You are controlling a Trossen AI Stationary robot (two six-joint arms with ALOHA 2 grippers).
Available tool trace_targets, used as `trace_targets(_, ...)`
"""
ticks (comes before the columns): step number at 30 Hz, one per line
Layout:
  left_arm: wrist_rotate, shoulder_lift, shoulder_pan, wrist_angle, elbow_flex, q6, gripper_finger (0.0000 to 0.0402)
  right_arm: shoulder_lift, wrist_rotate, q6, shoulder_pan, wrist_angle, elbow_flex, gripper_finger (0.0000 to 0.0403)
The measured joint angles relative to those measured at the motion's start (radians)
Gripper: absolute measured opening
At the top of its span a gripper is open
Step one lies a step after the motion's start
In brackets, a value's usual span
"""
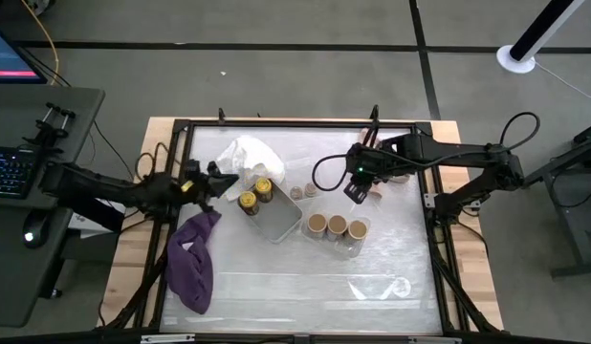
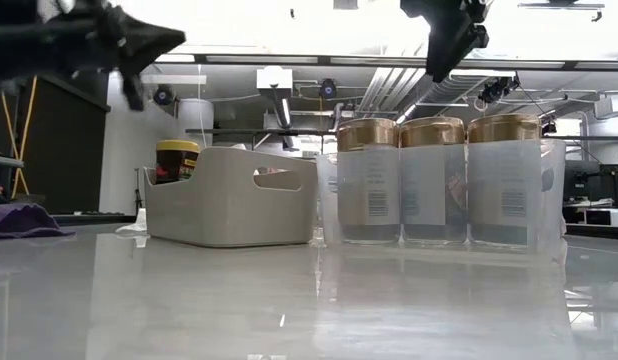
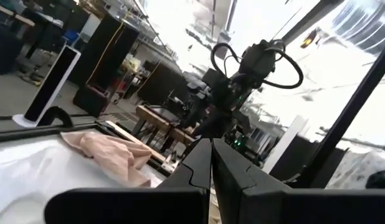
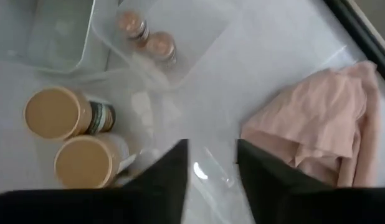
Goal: Sort spices by type
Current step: Return to Home Position
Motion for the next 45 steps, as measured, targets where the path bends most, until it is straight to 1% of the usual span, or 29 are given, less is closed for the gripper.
trace_targets(2,-0.008,-0.063,-0.001,0.004,-0.062,-0.024,0.0,0.0,-0.014,0.001,0.006,-0.013,0.0,0.0096)
trace_targets(4,-0.004,-0.126,-0.001,-0.094,-0.056,-0.037,0.0,0.0,-0.022,0.0,0.015,-0.033,0.0,0.0033)
trace_targets(5,0.003,-0.152,-0.002,-0.119,-0.057,-0.032,0.0,0.0,-0.034,0.0,0.023,-0.055,0.0,0.0018)
trace_targets(7,0.021,-0.186,-0.002,-0.15,-0.057,-0.023,0.0,0.0,-0.05,0.009,0.047,-0.11,-0.001,0.0017)
trace_targets(9,0.024,-0.219,-0.002,-0.174,-0.059,-0.019,0.0,-0.012,-0.064,0.037,0.085,-0.161,-0.033,0.002)
trace_targets(11,0.025,-0.235,-0.002,-0.194,-0.059,-0.017,0.0,-0.055,-0.089,0.088,0.136,-0.176,-0.115,0.0008)
trace_targets(13,0.025,-0.246,-0.002,-0.205,-0.059,-0.016,0.0,-0.13,-0.14,0.171,0.195,-0.134,-0.233,0.0003)
trace_targets(15,0.025,-0.246,-0.002,-0.206,-0.059,-0.004,0.0,-0.227,-0.201,0.281,0.259,-0.046,-0.376,0.0006)
trace_targets(17,0.025,-0.245,-0.002,-0.207,-0.059,0.014,0.0,-0.334,-0.236,0.389,0.317,0.074,-0.51,0.0002)
trace_targets(18,0.025,-0.246,-0.002,-0.207,-0.059,0.019,0.0,-0.389,-0.237,0.428,0.34,0.146,-0.57,0.0002)
trace_targets(20,0.025,-0.245,-0.002,-0.207,-0.059,0.018,0.0,-0.485,-0.208,0.446,0.364,0.297,-0.673,0.0002)
trace_targets(22,0.025,-0.245,-0.002,-0.207,-0.059,0.01,0.0,-0.566,-0.135,0.393,0.35,0.45,-0.763,0.0001)
trace_targets(24,0.025,-0.245,-0.002,-0.207,-0.059,0.007,0.0,-0.638,-0.053,0.304,0.3,0.594,-0.844,0.0001)
trace_targets(26,0.025,-0.245,-0.002,-0.207,-0.059,0.011,0.0,-0.702,-0.036,0.197,0.228,0.723,-0.925,0.0001)
trace_targets(29,0.025,-0.245,-0.002,-0.207,-0.059,0.007,0.0,-0.797,-0.098,0.042,0.129,0.95,-1.059,0.0001)
trace_targets(31,0.025,-0.245,-0.002,-0.207,-0.059,0.003,0.0,-0.855,-0.185,-0.035,0.082,1.134,-1.152,0.0001)
trace_targets(34,0.025,-0.245,-0.002,-0.207,-0.059,0.002,0.0,-0.921,-0.301,-0.076,0.044,1.418,-1.278,0.0)
trace_targets(36,0.025,-0.245,-0.002,-0.207,-0.059,0.002,0.0,-0.949,-0.336,-0.122,0.04,1.57,-1.343,0.0)
trace_targets(38,0.025,-0.245,-0.002,-0.207,-0.059,0.002,0.0,-0.968,-0.351,-0.165,0.039,1.653,-1.393,0.0)
trace_targets(40,0.025,-0.245,-0.002,-0.207,-0.059,0.002,0.0,-0.984,-0.354,-0.205,0.04,1.694,-1.429,0.0)
trace_targets(43,0.025,-0.245,-0.002,-0.207,-0.059,0.002,0.0,-1.005,-0.354,-0.233,0.04,1.696,-1.47,0.0)
trace_targets(45,0.025,-0.245,-0.002,-0.207,-0.059,0.002,0.0,-1.005,-0.338,-0.236,0.04,1.625,-1.469,0.0)
